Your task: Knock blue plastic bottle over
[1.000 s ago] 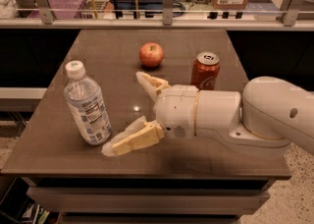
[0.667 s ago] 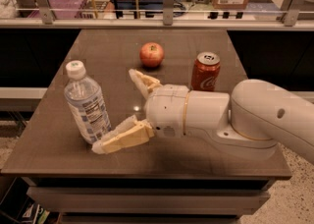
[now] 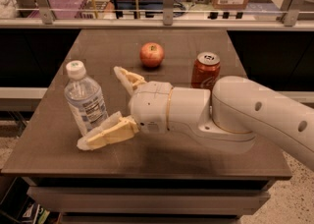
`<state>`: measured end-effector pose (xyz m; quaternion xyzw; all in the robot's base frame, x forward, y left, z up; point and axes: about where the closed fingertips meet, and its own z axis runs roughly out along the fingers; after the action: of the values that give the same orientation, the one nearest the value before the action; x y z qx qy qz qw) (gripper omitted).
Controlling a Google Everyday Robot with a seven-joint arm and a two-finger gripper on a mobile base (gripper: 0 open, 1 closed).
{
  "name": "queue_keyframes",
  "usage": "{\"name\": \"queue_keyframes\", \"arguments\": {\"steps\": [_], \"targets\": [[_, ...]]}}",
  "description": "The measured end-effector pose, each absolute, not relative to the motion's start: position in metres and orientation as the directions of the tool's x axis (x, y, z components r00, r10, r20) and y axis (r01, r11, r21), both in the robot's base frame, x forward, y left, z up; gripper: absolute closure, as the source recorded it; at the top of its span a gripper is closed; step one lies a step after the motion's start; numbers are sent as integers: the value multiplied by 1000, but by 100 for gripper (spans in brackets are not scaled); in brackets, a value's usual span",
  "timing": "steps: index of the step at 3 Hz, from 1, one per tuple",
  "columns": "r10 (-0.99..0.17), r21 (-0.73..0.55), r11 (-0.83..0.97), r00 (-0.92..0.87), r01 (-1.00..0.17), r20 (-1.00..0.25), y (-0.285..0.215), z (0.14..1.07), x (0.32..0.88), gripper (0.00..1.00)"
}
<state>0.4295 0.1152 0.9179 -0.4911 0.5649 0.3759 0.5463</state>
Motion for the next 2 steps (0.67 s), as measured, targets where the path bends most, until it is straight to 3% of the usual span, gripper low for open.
{"name": "queue_keyframes", "arguments": {"steps": [2], "targets": [[-133,-99,197,73,-975,-988,151,919,424,0]]}}
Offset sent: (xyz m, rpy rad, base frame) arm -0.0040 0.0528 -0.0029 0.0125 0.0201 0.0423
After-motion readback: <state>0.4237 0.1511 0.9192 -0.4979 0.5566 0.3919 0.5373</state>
